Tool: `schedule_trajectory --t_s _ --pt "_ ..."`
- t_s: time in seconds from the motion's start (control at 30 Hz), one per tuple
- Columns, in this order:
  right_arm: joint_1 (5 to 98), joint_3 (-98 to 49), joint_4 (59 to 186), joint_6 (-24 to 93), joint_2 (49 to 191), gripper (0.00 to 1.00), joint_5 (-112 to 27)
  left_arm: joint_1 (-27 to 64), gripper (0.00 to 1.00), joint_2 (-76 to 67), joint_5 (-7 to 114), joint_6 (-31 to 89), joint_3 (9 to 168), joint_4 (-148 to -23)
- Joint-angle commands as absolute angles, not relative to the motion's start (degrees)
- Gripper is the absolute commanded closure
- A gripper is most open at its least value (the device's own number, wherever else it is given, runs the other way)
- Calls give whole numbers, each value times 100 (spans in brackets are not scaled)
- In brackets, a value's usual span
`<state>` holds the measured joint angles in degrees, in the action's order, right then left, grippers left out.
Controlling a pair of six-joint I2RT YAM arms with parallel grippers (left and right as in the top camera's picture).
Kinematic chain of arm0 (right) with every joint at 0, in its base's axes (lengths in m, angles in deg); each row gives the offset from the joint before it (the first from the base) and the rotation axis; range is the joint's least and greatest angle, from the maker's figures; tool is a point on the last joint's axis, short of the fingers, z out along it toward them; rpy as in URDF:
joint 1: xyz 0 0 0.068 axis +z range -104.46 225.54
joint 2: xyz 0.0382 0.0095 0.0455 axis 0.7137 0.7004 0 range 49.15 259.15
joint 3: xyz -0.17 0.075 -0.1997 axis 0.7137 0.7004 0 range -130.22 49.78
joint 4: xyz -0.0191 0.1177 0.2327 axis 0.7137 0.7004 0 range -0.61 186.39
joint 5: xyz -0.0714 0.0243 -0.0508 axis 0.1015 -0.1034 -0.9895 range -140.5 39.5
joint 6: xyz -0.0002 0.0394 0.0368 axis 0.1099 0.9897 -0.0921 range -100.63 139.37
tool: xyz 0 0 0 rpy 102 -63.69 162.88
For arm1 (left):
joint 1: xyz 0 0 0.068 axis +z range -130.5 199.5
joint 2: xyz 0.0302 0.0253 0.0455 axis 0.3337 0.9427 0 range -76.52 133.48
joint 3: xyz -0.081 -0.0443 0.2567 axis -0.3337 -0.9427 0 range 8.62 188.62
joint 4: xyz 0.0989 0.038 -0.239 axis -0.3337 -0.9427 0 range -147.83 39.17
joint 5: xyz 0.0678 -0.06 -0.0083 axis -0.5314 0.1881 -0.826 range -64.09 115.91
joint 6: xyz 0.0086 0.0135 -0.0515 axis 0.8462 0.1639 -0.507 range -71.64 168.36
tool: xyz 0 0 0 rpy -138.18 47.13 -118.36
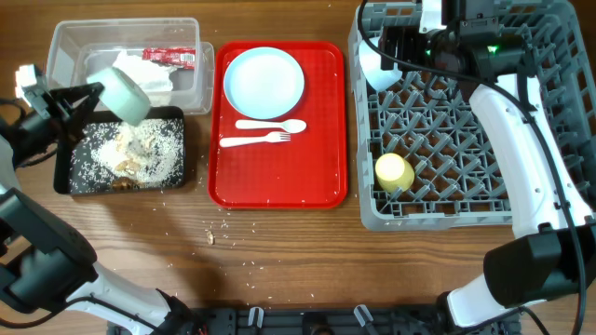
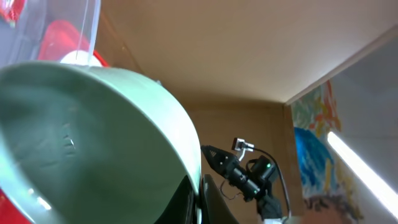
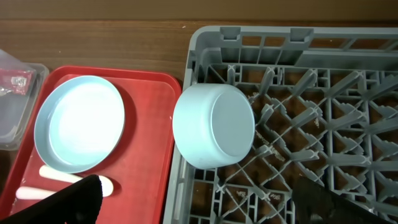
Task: Sort waste into correct bins and load items into the dishwasher rack
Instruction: 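Tip the green bowl over the black tray to dump the rice, then set the emptied green bowl back on the red tray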
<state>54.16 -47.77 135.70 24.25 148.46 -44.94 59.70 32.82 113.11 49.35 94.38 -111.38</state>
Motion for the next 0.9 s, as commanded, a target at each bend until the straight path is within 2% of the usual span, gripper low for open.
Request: schedule_trajectory --t_s 0.0,0.3,0.4,0.53,0.7,0.77,0.87 --pt "5418 -4799 13574 2388 14907 1 -4439 6117 96 3339 11628 4612 9477 -11114" --pt "5418 -4797 13664 2401 14907 1 -4439 6058 96 3337 10987 4620 9477 -11704" --pt "5418 -4799 13661 2403 14907 1 -4439 5730 96 3330 10957 5062 9477 -12207" --pt "5418 -4799 13664 2403 14907 1 -4439 4998 96 3330 10054 5117 9477 -12222" --pt "5418 -4799 13664 2436 14907 1 -4393 3177 96 3330 8712 4837 9477 -11571" --pt "5420 -4799 13703 2493 14907 1 -4343 2023 96 3330 6791 3748 9477 -11027" --pt "5418 -4799 13721 2493 14907 1 -4133 1131 96 3333 5390 3235 9477 -10813"
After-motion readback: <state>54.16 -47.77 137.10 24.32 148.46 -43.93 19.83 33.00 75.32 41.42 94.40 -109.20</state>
